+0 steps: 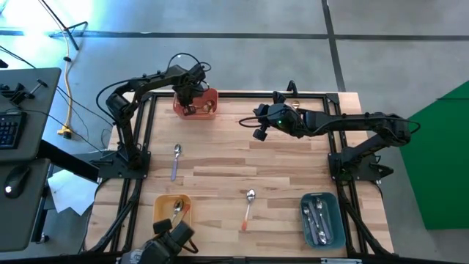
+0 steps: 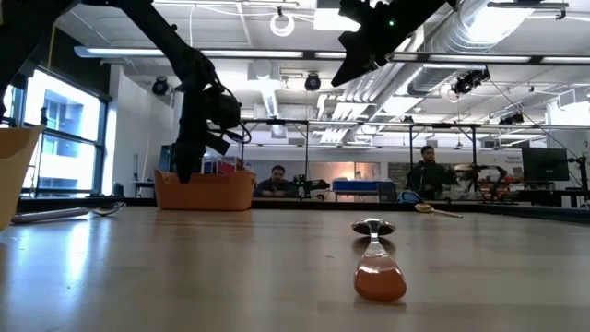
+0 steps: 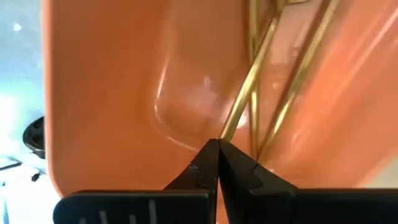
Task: Sort silverware by color (type)
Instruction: Put the bottom gold spoon into the orange bin
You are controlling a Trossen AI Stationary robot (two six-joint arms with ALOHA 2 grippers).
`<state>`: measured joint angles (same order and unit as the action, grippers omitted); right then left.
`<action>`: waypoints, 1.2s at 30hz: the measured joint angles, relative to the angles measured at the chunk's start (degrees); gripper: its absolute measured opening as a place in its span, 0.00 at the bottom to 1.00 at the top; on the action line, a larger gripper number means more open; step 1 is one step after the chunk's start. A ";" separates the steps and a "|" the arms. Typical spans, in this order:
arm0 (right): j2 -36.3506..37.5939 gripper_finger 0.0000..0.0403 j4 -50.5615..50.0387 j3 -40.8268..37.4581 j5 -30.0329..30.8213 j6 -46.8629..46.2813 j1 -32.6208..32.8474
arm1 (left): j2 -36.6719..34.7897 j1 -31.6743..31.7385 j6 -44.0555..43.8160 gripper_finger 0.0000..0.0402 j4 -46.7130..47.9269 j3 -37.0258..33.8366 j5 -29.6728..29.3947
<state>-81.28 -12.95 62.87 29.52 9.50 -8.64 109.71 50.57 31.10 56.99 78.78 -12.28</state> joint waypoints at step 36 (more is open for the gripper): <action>0.00 0.00 -1.39 0.00 -0.85 1.07 -0.11 | -6.82 -2.08 5.43 0.33 2.43 -3.57 0.39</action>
<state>-81.28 -14.35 62.87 28.67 10.57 -8.75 102.89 48.50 36.53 59.42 75.21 -11.89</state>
